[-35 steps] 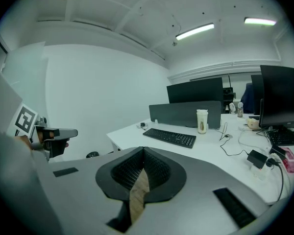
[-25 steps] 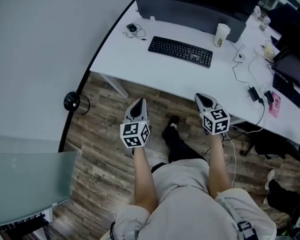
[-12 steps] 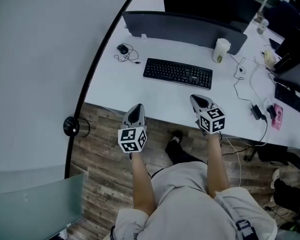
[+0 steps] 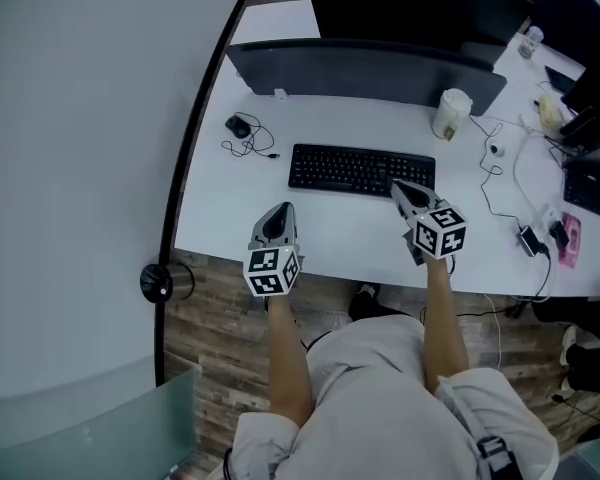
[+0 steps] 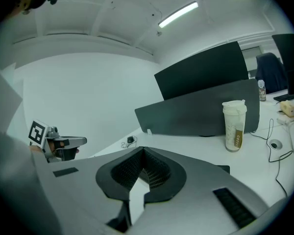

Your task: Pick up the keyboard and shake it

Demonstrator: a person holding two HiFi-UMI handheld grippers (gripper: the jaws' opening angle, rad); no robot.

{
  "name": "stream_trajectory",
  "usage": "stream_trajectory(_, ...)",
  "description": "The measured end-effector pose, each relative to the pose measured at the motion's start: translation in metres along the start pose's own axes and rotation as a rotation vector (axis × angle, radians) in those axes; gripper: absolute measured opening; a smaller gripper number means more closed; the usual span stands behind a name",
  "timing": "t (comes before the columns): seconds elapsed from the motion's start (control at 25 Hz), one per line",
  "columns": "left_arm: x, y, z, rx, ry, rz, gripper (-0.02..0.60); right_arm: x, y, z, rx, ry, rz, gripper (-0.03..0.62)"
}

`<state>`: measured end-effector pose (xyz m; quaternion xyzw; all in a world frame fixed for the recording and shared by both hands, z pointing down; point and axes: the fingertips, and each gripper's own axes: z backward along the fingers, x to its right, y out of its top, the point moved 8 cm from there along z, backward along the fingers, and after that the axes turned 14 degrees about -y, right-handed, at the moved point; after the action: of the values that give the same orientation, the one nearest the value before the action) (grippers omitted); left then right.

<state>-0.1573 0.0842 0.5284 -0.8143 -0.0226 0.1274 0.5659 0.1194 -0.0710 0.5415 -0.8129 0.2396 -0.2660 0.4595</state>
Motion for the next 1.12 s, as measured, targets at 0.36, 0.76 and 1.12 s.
stream_trajectory(0.36,-0.060,0.005,-0.067,-0.079,-0.093,0.011,0.015,0.050,-0.012,-0.015,-0.010,-0.110,-0.083,0.038)
stream_trajectory(0.76,-0.130,-0.028,-0.131,-0.309,-0.286,0.109,0.015,0.115,-0.045,-0.008,-0.162,-0.217,-0.145,0.038)
stream_trajectory(1.12,-0.169,-0.041,-0.176,-0.437,-0.412,0.219,0.017,0.172,-0.071,-0.015,-0.320,-0.277,-0.189,0.040)
